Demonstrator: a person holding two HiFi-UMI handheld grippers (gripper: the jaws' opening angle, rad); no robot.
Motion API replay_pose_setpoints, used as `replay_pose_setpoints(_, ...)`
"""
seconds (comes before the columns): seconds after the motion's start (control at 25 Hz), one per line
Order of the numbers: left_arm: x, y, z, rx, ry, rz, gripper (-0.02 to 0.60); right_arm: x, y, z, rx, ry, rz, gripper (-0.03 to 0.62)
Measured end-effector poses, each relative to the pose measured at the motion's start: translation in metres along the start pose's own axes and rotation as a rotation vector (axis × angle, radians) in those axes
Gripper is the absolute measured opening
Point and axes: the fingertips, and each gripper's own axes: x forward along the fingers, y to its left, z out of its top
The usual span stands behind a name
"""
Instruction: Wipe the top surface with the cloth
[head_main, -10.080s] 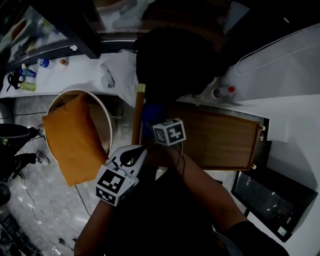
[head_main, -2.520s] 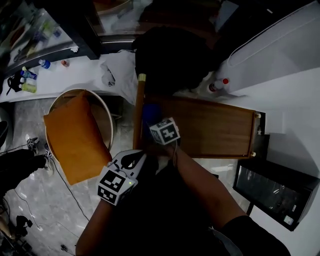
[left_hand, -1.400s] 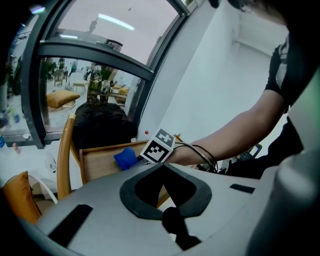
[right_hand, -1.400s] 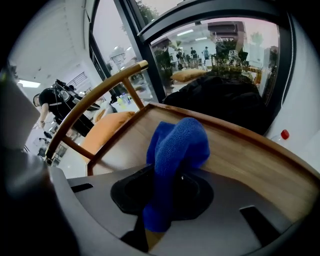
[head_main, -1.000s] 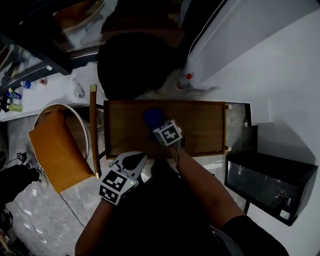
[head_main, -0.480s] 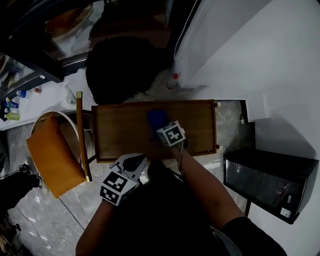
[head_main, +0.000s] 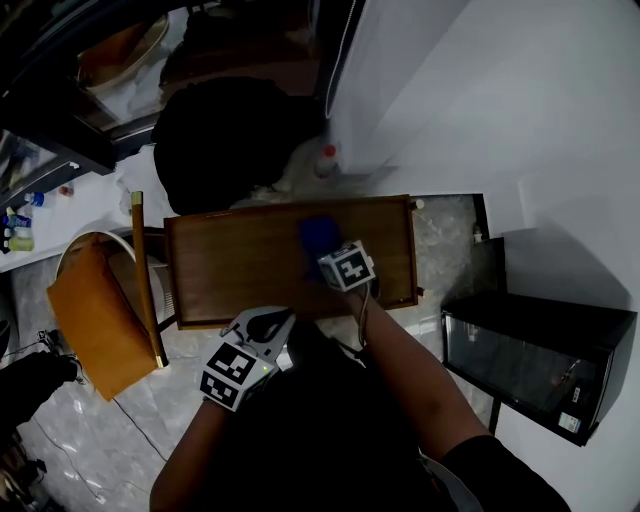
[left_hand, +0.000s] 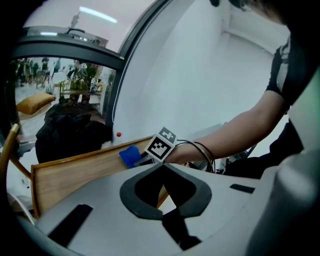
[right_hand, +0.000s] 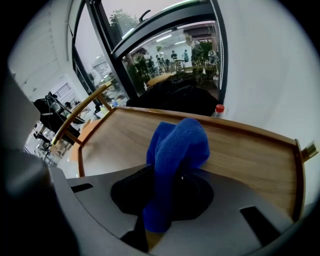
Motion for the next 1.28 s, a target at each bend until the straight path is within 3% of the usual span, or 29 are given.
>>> replay_pose_setpoints(0.8,0.053,-0.035,0.012,0.044,0.038,-0.085,0.005,-0.05,-0.09,-0.042,0.08,-0.013,-0.115,0.081)
replay_pose_setpoints(1.28,0.062,-0.04,0.02,0.055,0.033,-0.088,0.005,-0.078,-0.141,-0.058,0.138,0.066,-0.236,0.081)
